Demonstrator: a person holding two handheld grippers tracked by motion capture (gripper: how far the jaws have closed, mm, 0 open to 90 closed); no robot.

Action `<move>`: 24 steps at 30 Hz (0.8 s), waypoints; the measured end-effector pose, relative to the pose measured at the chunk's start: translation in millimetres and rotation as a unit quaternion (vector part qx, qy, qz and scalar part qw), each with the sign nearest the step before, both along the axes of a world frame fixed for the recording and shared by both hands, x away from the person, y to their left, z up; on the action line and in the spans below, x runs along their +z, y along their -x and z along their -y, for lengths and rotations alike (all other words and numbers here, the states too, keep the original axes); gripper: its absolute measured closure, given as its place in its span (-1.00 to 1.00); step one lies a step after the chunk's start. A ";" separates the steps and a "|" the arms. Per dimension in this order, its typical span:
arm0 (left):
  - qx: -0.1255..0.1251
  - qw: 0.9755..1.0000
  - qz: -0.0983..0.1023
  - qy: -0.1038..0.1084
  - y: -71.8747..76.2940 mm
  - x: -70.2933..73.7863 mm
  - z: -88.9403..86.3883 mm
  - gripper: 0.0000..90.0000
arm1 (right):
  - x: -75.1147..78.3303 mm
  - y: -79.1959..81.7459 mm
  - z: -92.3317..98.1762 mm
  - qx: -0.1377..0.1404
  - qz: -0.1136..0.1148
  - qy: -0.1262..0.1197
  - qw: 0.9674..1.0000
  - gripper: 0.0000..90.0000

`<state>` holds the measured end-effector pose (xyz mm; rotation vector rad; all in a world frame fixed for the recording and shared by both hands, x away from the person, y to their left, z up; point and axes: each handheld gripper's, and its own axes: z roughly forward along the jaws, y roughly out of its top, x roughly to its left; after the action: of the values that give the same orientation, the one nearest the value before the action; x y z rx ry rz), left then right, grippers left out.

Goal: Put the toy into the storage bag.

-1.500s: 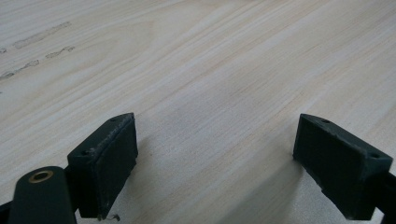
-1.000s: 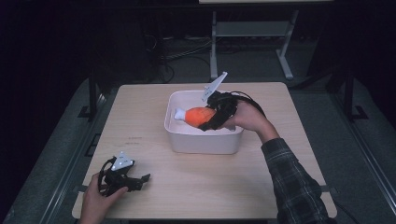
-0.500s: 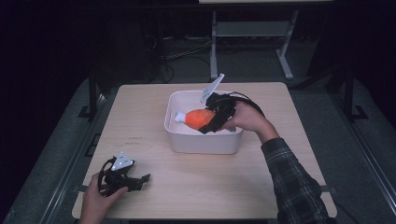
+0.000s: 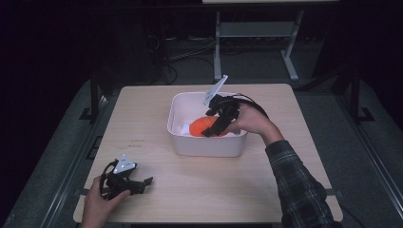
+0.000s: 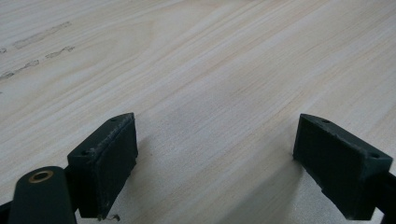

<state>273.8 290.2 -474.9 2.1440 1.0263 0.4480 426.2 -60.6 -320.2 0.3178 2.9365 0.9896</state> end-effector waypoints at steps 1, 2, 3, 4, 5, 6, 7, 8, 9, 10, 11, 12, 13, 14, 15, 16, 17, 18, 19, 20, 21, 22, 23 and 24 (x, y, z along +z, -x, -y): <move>0.000 1.000 0.000 0.000 0.0 0.0 0.0 -0.71 | 0.4 0.2 0.0 -0.001 0.000 -0.001 1.000 -0.65; 0.000 1.000 0.000 0.000 0.0 0.0 0.0 -0.71 | 0.8 0.3 0.0 -0.001 0.000 -0.003 1.000 -0.65; 0.000 1.000 0.000 0.000 0.0 0.0 0.0 -0.71 | 1.3 0.7 0.1 -0.001 0.000 -0.005 1.000 -0.65; 0.000 1.000 0.000 0.000 0.0 0.0 0.0 -0.71 | 1.8 1.0 0.2 -0.002 -0.001 -0.005 1.000 -0.65; 0.000 1.000 0.000 0.000 0.0 0.0 0.0 -0.71 | 2.4 1.3 0.5 -0.002 0.000 -0.005 1.000 -0.65; 0.001 1.000 0.000 0.002 0.1 -0.1 0.3 -0.71 | 2.9 1.8 1.0 -0.003 0.001 -0.006 1.000 -0.65; 0.001 1.000 0.000 0.002 0.1 -0.1 0.2 -0.71 | 3.9 2.4 2.1 -0.004 0.001 -0.007 1.000 -0.65; 0.001 1.000 0.000 0.002 0.1 -0.1 0.2 -0.71 | 4.9 2.7 3.6 -0.004 0.003 -0.009 1.000 -0.65; 0.001 1.000 0.000 0.002 0.1 -0.1 0.2 -0.71 | 6.1 3.5 5.1 -0.006 0.003 -0.010 1.000 -0.65; 0.000 1.000 0.000 0.001 0.1 -0.1 0.2 -0.71 | 7.2 4.2 7.1 -0.007 0.004 -0.013 1.000 -0.65; 0.000 1.000 0.000 0.001 0.0 0.0 0.1 -0.71 | 8.1 4.7 8.8 -0.009 0.005 -0.014 1.000 -0.65; 0.000 1.000 0.000 0.001 0.0 0.0 0.1 -0.71 | 9.2 5.2 11.4 -0.010 0.008 -0.016 1.000 -0.65; 0.000 1.000 0.000 0.001 0.0 0.0 0.1 -0.71 | 10.0 6.1 13.4 -0.014 0.007 -0.017 1.000 -0.65; 0.000 1.000 0.000 0.001 0.0 0.0 0.1 -0.71 | 11.1 7.0 18.1 -0.017 0.007 -0.021 1.000 -0.65; 0.000 1.000 0.000 0.001 0.0 0.0 0.1 -0.71 | 11.1 7.0 18.1 -0.017 0.007 -0.021 1.000 -0.65; 0.000 1.000 0.000 0.001 0.1 0.0 0.1 -0.71 | 12.7 8.2 26.1 -0.026 0.009 -0.025 0.999 -0.65; 0.000 1.000 0.000 0.001 0.0 0.0 0.1 -0.71 | 13.5 8.9 30.2 -0.030 0.010 -0.027 0.999 -0.65; 0.000 1.000 0.000 0.001 0.0 0.0 0.1 -0.71 | 13.5 8.9 30.2 -0.030 0.010 -0.027 0.999 -0.65; 0.000 1.000 0.000 0.001 0.0 0.0 0.1 -0.71 | 14.2 9.4 34.4 -0.035 0.011 -0.030 0.999 -0.65; 0.000 1.000 0.000 0.001 0.0 0.0 0.1 -0.71 | 14.8 10.1 38.6 -0.041 0.011 -0.032 0.999 -0.65; 0.000 1.000 0.000 0.001 0.0 0.0 0.1 -0.71 | 15.5 10.5 43.2 -0.045 0.012 -0.034 0.998 -0.65; 0.000 1.000 0.000 0.001 0.0 0.0 0.1 -0.71 | 16.1 11.0 47.7 -0.049 0.013 -0.038 0.998 -0.65; 0.000 1.000 0.000 0.001 0.0 0.0 0.1 -0.71 | 16.5 11.6 52.2 -0.054 0.015 -0.042 0.998 -0.65; 0.000 1.000 0.000 0.001 0.0 0.0 0.1 -0.71 | 17.4 12.7 61.1 -0.062 0.017 -0.048 0.997 -0.65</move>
<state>273.7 290.1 -474.9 2.1429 1.0263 0.4468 413.4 -121.7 -302.7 0.4745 2.8049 1.1076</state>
